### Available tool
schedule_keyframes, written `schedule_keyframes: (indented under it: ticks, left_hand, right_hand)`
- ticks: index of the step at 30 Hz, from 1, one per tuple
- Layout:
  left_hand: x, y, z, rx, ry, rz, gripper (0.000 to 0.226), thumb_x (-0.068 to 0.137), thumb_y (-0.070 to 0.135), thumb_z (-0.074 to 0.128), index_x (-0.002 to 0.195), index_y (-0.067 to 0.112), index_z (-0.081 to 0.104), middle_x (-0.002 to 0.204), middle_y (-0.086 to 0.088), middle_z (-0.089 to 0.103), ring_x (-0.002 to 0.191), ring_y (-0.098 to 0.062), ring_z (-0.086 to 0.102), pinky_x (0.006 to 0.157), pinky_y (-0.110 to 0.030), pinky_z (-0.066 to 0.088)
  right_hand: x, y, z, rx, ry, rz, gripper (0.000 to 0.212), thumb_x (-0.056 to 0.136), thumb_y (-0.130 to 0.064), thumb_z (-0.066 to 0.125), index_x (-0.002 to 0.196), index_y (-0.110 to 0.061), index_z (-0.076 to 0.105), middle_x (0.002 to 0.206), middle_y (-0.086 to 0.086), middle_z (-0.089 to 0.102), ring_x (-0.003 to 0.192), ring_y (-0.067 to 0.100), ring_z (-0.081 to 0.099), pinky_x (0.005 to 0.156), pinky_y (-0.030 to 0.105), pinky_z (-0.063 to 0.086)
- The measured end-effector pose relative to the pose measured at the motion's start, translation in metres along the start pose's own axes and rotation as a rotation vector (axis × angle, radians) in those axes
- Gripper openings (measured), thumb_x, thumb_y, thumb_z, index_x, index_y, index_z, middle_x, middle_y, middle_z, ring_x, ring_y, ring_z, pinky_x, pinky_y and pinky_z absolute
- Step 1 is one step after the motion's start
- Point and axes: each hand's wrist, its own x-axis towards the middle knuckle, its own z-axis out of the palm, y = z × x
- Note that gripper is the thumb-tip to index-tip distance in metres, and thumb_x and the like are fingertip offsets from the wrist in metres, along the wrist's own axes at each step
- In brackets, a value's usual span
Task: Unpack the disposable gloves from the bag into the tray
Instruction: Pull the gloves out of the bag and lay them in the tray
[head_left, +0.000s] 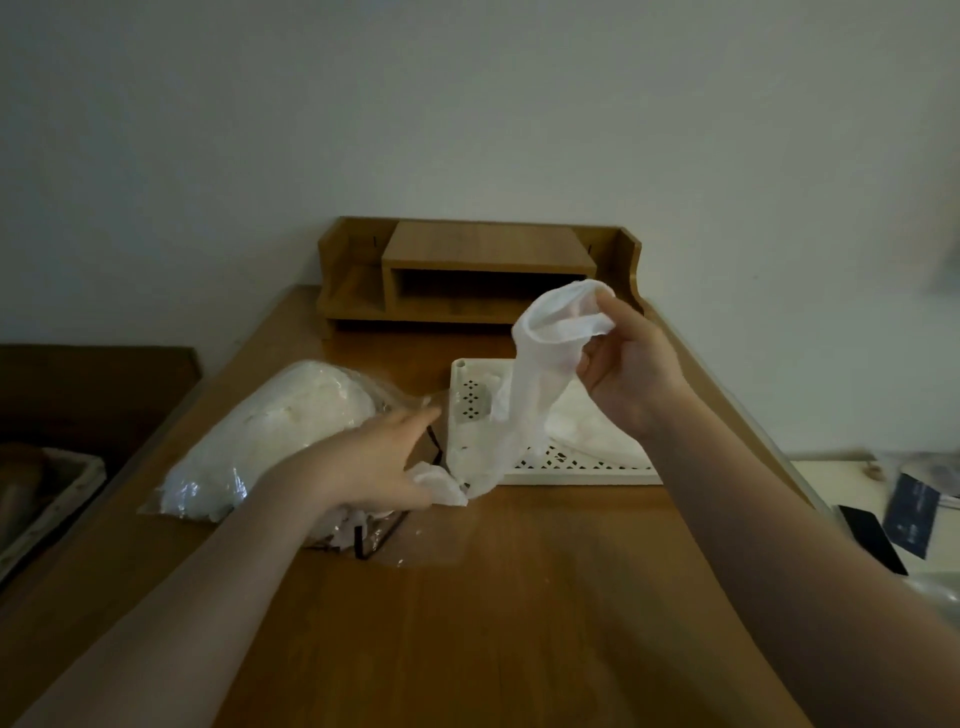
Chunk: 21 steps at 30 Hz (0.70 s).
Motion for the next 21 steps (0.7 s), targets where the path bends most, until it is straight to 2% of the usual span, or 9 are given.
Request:
schedule_keyframes:
  ticks: [3,5,8,10,11,13,15,17,21]
  left_hand:
    - [-0.006,0.036,-0.026,-0.192,0.352,0.186,0.094,0.082,0.047,0.065,0.15,0.035,0.0,0.156,0.012,0.013,0.14,-0.008,0.022,0.108,-0.033,0.033]
    - [-0.004,0.058,-0.036,-0.33,0.521,0.288,0.094,0.08,0.046,0.067,0.149,0.036,0.003,0.155,0.014,0.016,0.136,-0.001,0.021,0.106,-0.027,0.029]
    - [0.008,0.078,-0.045,-0.458,0.677,0.355,0.077,0.083,0.034,0.068,0.145,0.029,0.023,0.129,0.014,0.045,0.111,0.001,0.049,0.09,-0.017,0.042]
    - [0.02,0.086,-0.052,-0.485,0.701,0.338,0.065,0.085,0.03,0.067,0.141,0.024,0.032,0.116,0.015,0.05,0.089,0.0,0.058,0.076,-0.014,0.048]
    - [0.026,0.089,-0.055,-0.515,0.676,0.31,0.061,0.086,0.031,0.066,0.138,0.023,0.036,0.114,0.015,0.053,0.085,-0.001,0.059,0.074,-0.015,0.049]
    - [0.036,0.092,-0.059,-0.625,0.602,0.276,0.048,0.087,0.031,0.065,0.131,0.021,0.046,0.108,0.01,0.061,0.087,-0.006,0.062,0.078,-0.027,0.054]
    - [0.044,0.094,-0.063,-0.71,0.568,0.261,0.032,0.088,0.029,0.064,0.118,0.019,0.057,0.099,0.003,0.067,0.087,-0.012,0.065,0.08,-0.035,0.056]
    - [0.049,0.097,-0.065,-0.801,0.545,0.254,0.019,0.09,0.027,0.061,0.108,0.019,0.063,0.096,-0.001,0.07,0.087,-0.015,0.067,0.079,-0.033,0.056]
    - [0.056,0.103,-0.069,-0.945,0.53,0.246,0.013,0.093,0.024,0.057,0.099,0.017,0.066,0.092,-0.001,0.07,0.081,-0.012,0.065,0.069,-0.024,0.051]
  right_hand:
    - [0.0,-0.004,-0.001,-0.192,-0.143,-0.01,0.021,0.097,-0.021,0.049,0.09,-0.008,0.065,0.078,0.003,0.066,0.071,0.012,0.065,0.068,0.02,0.056]
    - [-0.001,-0.005,0.001,-0.266,-0.198,-0.009,0.024,0.094,-0.025,0.049,0.094,-0.007,0.066,0.083,0.004,0.068,0.077,0.013,0.067,0.073,0.02,0.056]
    - [0.0,-0.006,0.001,-0.295,-0.27,-0.006,0.037,0.085,-0.036,0.052,0.096,-0.004,0.067,0.088,0.009,0.069,0.08,0.016,0.067,0.076,0.021,0.056]
    - [0.001,-0.011,-0.003,-0.286,-0.259,-0.013,0.041,0.083,-0.039,0.051,0.092,-0.002,0.067,0.086,0.011,0.069,0.077,0.016,0.067,0.073,0.02,0.056]
    - [0.002,-0.014,-0.006,-0.29,-0.258,-0.02,0.043,0.083,-0.039,0.051,0.093,0.0,0.067,0.087,0.013,0.069,0.078,0.016,0.067,0.074,0.019,0.056]
    - [0.002,-0.021,-0.012,-0.334,-0.277,-0.042,0.045,0.085,-0.035,0.053,0.102,0.005,0.064,0.094,0.016,0.068,0.081,0.017,0.067,0.076,0.021,0.056]
    - [0.002,-0.026,-0.018,-0.465,-0.293,-0.073,0.036,0.089,-0.023,0.055,0.109,0.006,0.062,0.096,0.014,0.067,0.082,0.016,0.066,0.076,0.022,0.054]
    - [0.003,-0.031,-0.025,-0.674,-0.305,-0.101,0.02,0.089,-0.011,0.059,0.106,-0.001,0.064,0.092,0.006,0.068,0.081,0.014,0.064,0.074,0.021,0.051]
    - [0.006,-0.032,-0.037,-0.974,-0.436,0.045,0.024,0.086,-0.01,0.064,0.109,-0.001,0.064,0.099,0.007,0.07,0.093,0.017,0.067,0.082,0.024,0.052]
